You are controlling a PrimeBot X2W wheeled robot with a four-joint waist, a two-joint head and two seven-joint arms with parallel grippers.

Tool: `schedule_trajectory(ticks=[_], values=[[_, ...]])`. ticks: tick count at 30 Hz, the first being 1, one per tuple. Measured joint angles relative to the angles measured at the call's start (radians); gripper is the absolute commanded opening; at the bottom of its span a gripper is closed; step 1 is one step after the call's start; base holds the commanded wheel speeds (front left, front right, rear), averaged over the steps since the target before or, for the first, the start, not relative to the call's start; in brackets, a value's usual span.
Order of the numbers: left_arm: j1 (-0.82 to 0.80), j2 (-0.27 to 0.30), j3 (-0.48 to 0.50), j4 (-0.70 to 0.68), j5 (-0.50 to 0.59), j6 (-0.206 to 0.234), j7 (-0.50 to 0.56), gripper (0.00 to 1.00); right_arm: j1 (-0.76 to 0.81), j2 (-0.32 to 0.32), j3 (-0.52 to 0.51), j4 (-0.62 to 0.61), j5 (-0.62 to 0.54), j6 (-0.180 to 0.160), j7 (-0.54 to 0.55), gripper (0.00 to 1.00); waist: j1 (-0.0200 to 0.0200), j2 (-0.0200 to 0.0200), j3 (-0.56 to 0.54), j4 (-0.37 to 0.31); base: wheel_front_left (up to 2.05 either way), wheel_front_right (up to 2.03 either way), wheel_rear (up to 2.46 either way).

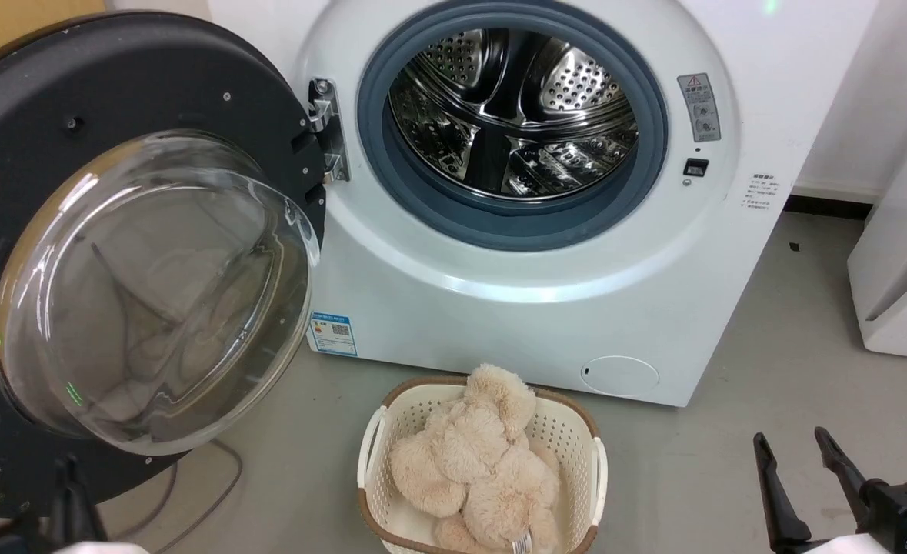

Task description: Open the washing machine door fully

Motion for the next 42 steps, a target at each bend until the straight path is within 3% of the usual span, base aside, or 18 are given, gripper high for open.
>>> schedule_trajectory(ticks=[1, 2, 3, 11, 19, 23, 33, 42], values=[[0.019, -0.008, -0.015, -0.016, 0.006, 0.004, 0.006, 0.51, 0.0, 0.0, 0.002, -0.001, 0.0, 0.0, 0.0, 1.0, 0.0, 0.0, -0.002, 0.0, 0.0, 0.0, 0.0], [0.036, -0.02, -0.027, -0.032, 0.006, 0.005, 0.011, 0.81, 0.0, 0.0, 0.003, -0.002, 0.0, 0.0, 0.0, 1.0, 0.0001, 0.0, -0.004, 0.0, 0.0, 0.0, 0.0], [0.049, -0.032, -0.042, -0.047, 0.007, 0.005, 0.016, 1.0, 0.0, 0.0, 0.003, -0.004, 0.0, 0.0, 0.0, 1.0, 0.0001, 0.0, -0.005, 0.0, 0.0, 0.0, 0.0], [0.074, -0.098, -0.171, -0.114, 0.051, -0.012, 0.022, 1.0, 0.001, 0.0, 0.021, -0.013, 0.0, 0.0, 0.001, 1.0, 0.0, 0.0, -0.014, -0.021, 0.0, 0.0, 0.0], [-0.022, -0.115, -0.29, -0.084, 0.12, -0.066, 0.016, 1.0, 0.0, 0.0, 0.026, -0.03, 0.0, 0.0, 0.009, 1.0, 0.0001, 0.0, -0.012, -0.067, 0.0, 0.0, 0.0], [-0.069, -0.1, -0.336, -0.049, 0.174, -0.071, 0.018, 1.0, 0.001, 0.0, 0.026, -0.033, 0.0, 0.0, 0.01, 1.0, 0.0002, 0.0, -0.013, -0.098, 0.0, 0.0, 0.0], [-0.104, -0.07, -0.347, 0.009, 0.203, -0.065, 0.031, 1.0, 0.009, 0.0, 0.049, -0.037, 0.0, 0.0, 0.018, 1.0, 0.0002, 0.0, -0.006, -0.172, 0.0, 0.0, 0.0], [-0.105, -0.069, -0.344, 0.031, 0.188, -0.057, 0.03, 1.0, 0.007, 0.0, 0.059, -0.034, 0.0, 0.0, 0.016, 1.0, 0.0002, 0.0, 0.001, -0.184, 0.0, 0.0, 0.0]])
